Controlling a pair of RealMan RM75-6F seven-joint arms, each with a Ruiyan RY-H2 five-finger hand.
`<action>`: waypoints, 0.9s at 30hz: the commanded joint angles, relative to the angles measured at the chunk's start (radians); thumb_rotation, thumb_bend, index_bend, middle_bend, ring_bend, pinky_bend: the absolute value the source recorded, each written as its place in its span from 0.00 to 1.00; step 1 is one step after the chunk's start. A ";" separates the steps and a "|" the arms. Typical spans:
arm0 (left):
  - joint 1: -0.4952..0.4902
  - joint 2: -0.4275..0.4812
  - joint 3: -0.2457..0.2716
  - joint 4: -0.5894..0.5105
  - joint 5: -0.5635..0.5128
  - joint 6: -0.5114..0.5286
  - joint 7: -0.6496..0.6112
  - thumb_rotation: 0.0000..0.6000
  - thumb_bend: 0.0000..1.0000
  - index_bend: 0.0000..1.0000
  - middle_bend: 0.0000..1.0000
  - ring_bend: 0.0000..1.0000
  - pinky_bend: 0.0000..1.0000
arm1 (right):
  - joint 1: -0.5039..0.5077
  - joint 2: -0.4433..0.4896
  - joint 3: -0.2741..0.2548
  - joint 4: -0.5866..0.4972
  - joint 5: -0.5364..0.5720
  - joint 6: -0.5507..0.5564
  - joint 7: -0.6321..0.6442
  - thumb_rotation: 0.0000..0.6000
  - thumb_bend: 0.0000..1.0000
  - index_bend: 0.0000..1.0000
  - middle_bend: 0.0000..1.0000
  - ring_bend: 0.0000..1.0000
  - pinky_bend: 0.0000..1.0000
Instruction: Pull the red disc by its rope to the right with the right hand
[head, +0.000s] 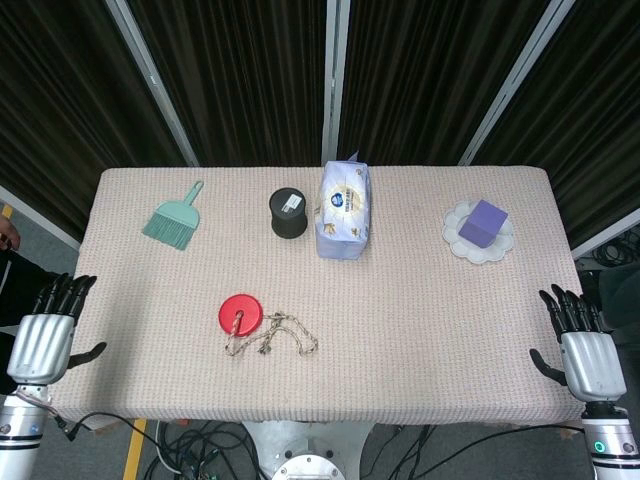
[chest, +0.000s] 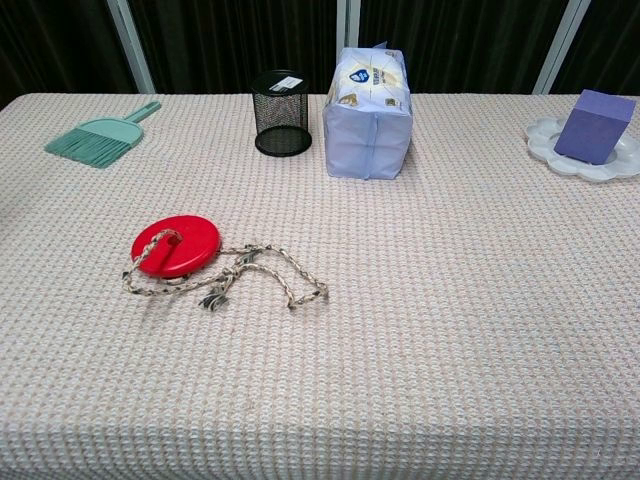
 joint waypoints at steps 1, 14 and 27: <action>0.000 0.000 0.000 0.003 0.004 0.003 -0.001 1.00 0.00 0.09 0.10 0.05 0.14 | 0.001 -0.003 -0.001 0.002 -0.001 -0.002 -0.001 1.00 0.17 0.00 0.00 0.00 0.00; 0.013 -0.001 0.015 0.014 -0.002 -0.004 -0.026 1.00 0.00 0.09 0.10 0.04 0.14 | 0.072 0.034 -0.017 -0.099 -0.067 -0.094 -0.019 1.00 0.17 0.00 0.00 0.00 0.00; 0.034 -0.071 0.031 0.098 -0.006 0.002 -0.090 1.00 0.00 0.09 0.10 0.05 0.14 | 0.364 -0.058 0.072 -0.291 -0.084 -0.423 -0.200 1.00 0.18 0.00 0.00 0.00 0.00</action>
